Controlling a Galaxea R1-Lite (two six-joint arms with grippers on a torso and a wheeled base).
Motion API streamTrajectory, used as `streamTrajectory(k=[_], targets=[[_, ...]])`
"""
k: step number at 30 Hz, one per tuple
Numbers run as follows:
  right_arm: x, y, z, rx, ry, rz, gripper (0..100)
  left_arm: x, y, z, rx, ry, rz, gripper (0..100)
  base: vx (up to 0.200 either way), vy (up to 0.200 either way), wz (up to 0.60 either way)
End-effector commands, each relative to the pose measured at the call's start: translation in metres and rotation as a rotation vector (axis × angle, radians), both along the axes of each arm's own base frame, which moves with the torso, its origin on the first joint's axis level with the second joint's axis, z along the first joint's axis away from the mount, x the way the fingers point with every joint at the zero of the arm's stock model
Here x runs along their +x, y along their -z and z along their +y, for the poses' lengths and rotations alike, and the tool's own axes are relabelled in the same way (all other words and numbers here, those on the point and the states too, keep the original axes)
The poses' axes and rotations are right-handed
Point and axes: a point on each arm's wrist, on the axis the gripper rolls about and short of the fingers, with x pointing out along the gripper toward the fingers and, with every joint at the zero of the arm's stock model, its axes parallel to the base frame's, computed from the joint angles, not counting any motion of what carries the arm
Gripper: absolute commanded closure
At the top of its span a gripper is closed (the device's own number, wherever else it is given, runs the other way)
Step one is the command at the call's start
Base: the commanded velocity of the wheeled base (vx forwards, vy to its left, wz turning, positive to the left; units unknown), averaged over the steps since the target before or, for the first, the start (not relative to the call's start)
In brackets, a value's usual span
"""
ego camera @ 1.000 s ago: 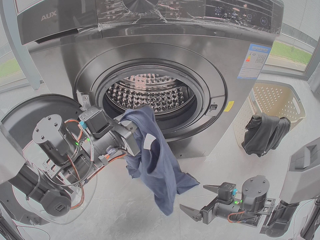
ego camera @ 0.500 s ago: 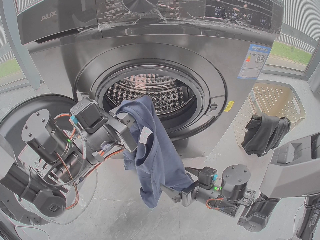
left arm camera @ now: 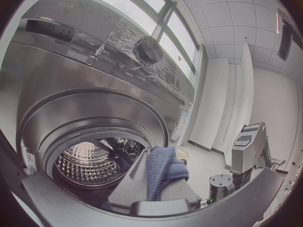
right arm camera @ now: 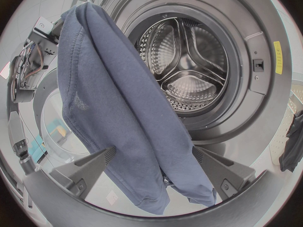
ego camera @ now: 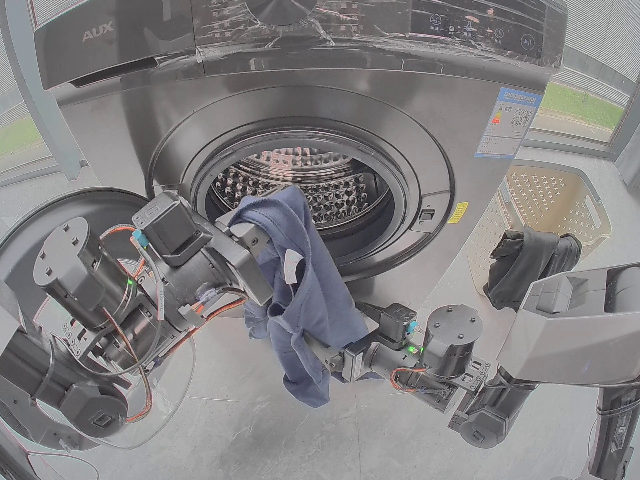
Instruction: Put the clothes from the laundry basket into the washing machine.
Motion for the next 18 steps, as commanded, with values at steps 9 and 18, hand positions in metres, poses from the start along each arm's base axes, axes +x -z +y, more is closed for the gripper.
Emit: streamTrajectory(k=[9,18], targets=[[0.03,0.007,0.016,0.04,0.023,-0.043,0,-0.002,0.0,0.0,0.001,0.007,-0.002,100,0.0,0.0,0.0],[0.049,0.026,0.025,0.039,0.026,-0.054,0,-0.007,-0.005,-0.001,-0.014,0.02,-0.012,100,0.0,0.0,0.0]])
